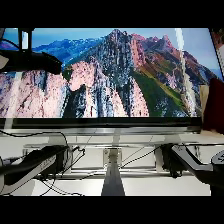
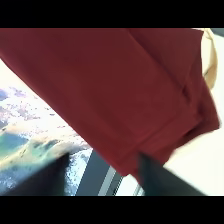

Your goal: Fold the clothes and pants, and hang the long-sleeved shirts on hangers.

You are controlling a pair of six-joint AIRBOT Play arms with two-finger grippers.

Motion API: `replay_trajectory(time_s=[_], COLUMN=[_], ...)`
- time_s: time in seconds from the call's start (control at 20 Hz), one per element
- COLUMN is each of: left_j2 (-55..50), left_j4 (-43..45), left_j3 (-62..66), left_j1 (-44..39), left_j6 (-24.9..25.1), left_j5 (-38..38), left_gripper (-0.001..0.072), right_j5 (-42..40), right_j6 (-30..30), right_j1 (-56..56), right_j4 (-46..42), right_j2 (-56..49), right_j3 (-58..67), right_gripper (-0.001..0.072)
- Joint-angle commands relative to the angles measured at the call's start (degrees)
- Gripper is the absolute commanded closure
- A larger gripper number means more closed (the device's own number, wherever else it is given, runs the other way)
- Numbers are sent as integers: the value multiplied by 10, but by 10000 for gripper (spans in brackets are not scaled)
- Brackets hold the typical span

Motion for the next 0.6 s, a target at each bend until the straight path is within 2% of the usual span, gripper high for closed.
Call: replay_trajectory(time_s=[0.0, 0.05, 0.1, 0.35, 0.55], left_j2=[0, 0, 0, 0, 0], left_j4=[0, 0, 0, 0, 0], left_j3=[1, 1, 1, 1, 1], left_j1=[0, 0, 0, 0, 0], left_j6=[0, 0, 0, 0, 0], left_j5=[0, 0, 0, 0, 0], left_gripper=[691, 690, 690, 691, 690], right_j5=[-1, -11, -19, -62, -157], right_j6=[-54, -85, -113, -190, -182], right_j1=[42, 85, 137, 466, 695], right_j4=[59, 87, 105, 90, -2], right_j2=[0, 0, 0, 0, 0], right_j3=[-3, -3, -3, -3, -3], right_gripper=[474, 611, 703, 703, 703])
